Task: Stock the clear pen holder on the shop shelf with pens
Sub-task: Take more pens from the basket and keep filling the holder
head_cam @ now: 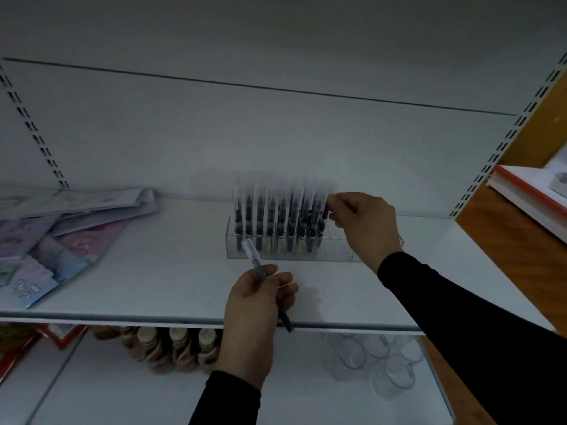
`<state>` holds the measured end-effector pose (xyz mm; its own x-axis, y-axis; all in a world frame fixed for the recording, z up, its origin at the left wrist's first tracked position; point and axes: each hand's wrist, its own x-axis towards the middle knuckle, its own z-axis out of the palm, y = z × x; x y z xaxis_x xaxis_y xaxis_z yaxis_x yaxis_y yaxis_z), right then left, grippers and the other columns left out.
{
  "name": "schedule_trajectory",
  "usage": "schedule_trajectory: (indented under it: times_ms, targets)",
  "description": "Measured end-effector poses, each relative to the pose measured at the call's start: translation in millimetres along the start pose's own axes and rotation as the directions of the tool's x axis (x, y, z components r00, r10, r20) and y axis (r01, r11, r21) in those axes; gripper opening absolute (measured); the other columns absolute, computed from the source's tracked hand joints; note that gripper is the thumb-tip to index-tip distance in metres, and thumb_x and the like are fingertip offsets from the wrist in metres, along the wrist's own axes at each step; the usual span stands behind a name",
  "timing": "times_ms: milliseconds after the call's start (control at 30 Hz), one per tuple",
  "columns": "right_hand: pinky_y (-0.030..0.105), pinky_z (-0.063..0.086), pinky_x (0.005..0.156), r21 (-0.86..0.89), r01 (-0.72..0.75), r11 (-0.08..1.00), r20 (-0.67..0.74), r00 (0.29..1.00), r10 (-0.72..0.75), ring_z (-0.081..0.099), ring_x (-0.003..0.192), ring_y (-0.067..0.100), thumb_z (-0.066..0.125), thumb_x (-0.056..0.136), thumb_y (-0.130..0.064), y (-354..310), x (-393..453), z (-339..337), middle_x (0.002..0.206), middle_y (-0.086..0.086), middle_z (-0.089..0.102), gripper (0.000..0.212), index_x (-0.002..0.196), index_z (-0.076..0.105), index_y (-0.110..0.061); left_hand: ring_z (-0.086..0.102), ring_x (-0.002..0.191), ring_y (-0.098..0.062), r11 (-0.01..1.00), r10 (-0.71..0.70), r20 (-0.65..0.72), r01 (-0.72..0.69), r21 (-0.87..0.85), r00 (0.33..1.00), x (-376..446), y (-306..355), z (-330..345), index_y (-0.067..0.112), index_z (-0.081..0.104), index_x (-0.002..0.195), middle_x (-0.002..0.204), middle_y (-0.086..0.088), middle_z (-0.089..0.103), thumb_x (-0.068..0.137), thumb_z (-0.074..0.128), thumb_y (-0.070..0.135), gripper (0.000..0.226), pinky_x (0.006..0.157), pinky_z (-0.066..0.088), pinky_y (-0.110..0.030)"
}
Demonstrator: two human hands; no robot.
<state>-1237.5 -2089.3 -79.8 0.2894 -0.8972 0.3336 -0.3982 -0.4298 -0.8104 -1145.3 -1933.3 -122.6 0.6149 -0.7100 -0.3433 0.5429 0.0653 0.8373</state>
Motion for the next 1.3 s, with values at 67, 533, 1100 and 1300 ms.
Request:
schedule_trajectory:
  times_ms: [67, 533, 1100, 1300]
  targets:
    - [0.022, 0.055, 0.076, -0.006, -0.014, 1.0, 0.006, 1.0, 0.014, 0.07, 0.082, 0.019, 0.059, 0.096, -0.029, 2, -1, 0, 0.084, 0.006, 0.074, 0.024, 0.09, 0.074, -0.011, 0.069, 0.076, -0.023, 1.0, 0.001, 0.001, -0.001, 0.003, 1.0, 0, 0, 0, 0.006, 0.06, 0.097, 0.088, -0.013, 0.071, 0.096, 0.047, 0.0, 0.015, 0.072, 0.055, -0.029]
    - [0.011, 0.049, 0.067, 0.028, -0.018, 0.999, 0.162, 0.987, 0.013, 0.065, 0.07, 0.001, 0.063, 0.09, -0.041, -10, -41, 0, 0.072, -0.011, 0.07, 0.022, 0.075, 0.07, -0.026, 0.072, 0.075, -0.019, 0.999, 0.006, 0.052, -0.008, 0.044, 0.999, 1, -7, -2, 0.006, 0.063, 0.102, 0.089, -0.011, 0.074, 0.094, 0.053, 0.004, 0.013, 0.066, 0.057, -0.024]
    - [0.017, 0.054, 0.064, 0.306, -0.214, 0.928, 0.328, 0.938, 0.108, 0.066, 0.069, 0.005, 0.069, 0.088, -0.021, -19, -54, -18, 0.079, -0.003, 0.073, 0.006, 0.085, 0.074, -0.019, 0.059, 0.094, 0.005, 0.671, 0.264, 0.253, -0.366, 0.645, 0.931, -18, -9, -9, 0.022, 0.063, 0.117, 0.109, 0.013, 0.066, 0.092, 0.058, 0.031, 0.027, 0.08, 0.043, -0.005]
    - [0.018, 0.056, 0.067, 0.38, -0.176, 0.908, 0.18, 0.977, 0.114, 0.07, 0.071, 0.009, 0.069, 0.087, -0.021, -20, -40, -45, 0.08, 0.0, 0.075, 0.008, 0.088, 0.075, -0.015, 0.045, 0.13, -0.016, 0.137, 0.297, 0.455, -0.509, 0.85, 0.84, -10, -7, -28, 0.014, 0.052, 0.136, 0.14, 0.0, 0.052, 0.095, 0.048, 0.043, 0.051, 0.103, 0.025, -0.015]
